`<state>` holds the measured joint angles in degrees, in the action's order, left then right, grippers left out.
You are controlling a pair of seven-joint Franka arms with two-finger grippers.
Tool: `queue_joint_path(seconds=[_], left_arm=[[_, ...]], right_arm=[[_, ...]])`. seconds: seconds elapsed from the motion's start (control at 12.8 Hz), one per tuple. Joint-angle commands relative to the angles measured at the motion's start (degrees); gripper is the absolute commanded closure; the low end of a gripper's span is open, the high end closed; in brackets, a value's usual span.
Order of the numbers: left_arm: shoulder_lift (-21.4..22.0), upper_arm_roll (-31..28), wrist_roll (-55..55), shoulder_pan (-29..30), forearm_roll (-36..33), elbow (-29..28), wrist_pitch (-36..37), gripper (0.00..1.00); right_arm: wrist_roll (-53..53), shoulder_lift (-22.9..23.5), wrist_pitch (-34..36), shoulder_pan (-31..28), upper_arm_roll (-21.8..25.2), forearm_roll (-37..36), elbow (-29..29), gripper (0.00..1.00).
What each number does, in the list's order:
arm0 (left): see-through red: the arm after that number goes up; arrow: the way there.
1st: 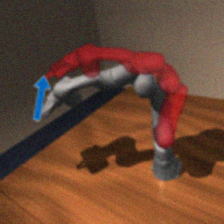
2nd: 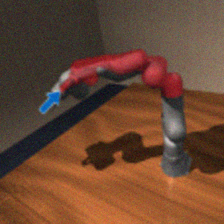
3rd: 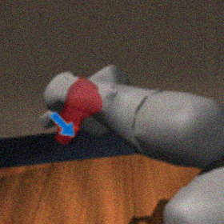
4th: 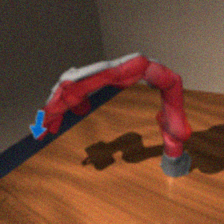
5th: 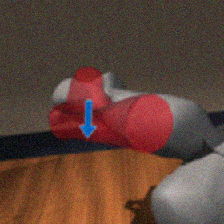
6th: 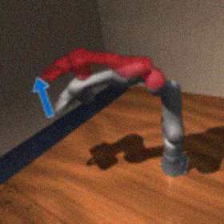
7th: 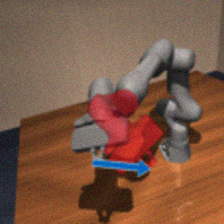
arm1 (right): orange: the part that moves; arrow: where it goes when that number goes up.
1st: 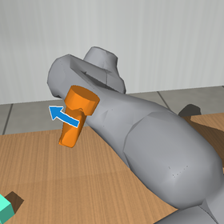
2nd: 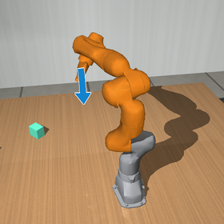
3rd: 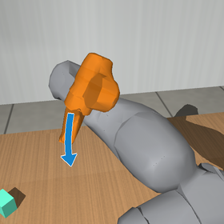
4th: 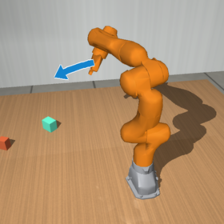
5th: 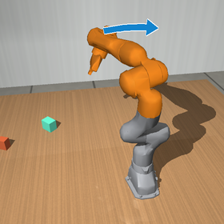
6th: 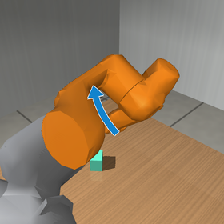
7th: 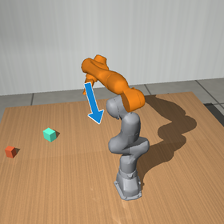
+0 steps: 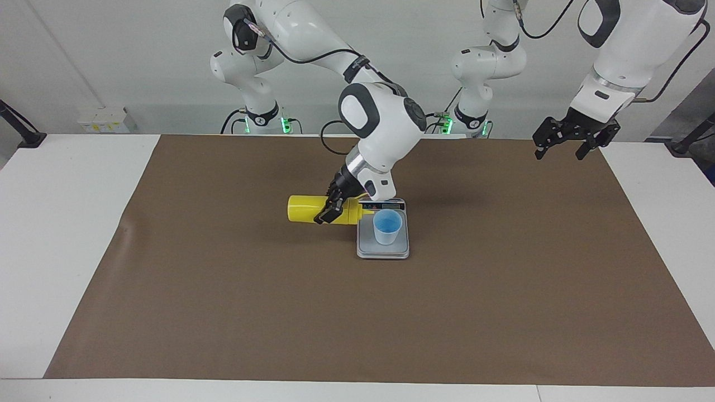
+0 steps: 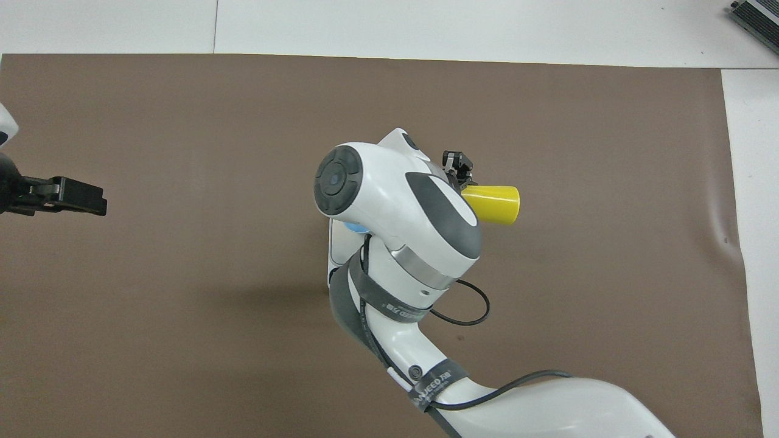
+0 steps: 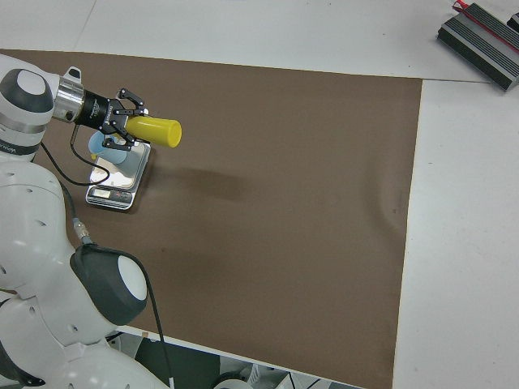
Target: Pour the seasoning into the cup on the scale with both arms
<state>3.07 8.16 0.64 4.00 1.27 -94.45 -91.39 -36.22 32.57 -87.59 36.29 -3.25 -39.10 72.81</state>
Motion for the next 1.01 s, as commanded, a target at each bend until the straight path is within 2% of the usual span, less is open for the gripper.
queue_joint_path(seconds=[0.0,0.7,0.94], left_arm=[[0.71,0.19,-0.38,0.31,0.14,-0.03,1.04,0.0],[0.71,0.19,-0.29,0.05,0.14,-0.21,1.04,0.0],[0.71,0.19,-0.29,0.05,0.14,-0.21,1.04,0.0]], right_arm=[[-0.78,2.23,2.68,2.83,-0.62,-6.5,-3.29,1.0],[-10.0,1.79,3.65,3.18,-0.71,-8.8,-0.04,1.0],[-10.8,1.7,7.86,3.62,-0.97,-12.75,-0.13,1.0]])
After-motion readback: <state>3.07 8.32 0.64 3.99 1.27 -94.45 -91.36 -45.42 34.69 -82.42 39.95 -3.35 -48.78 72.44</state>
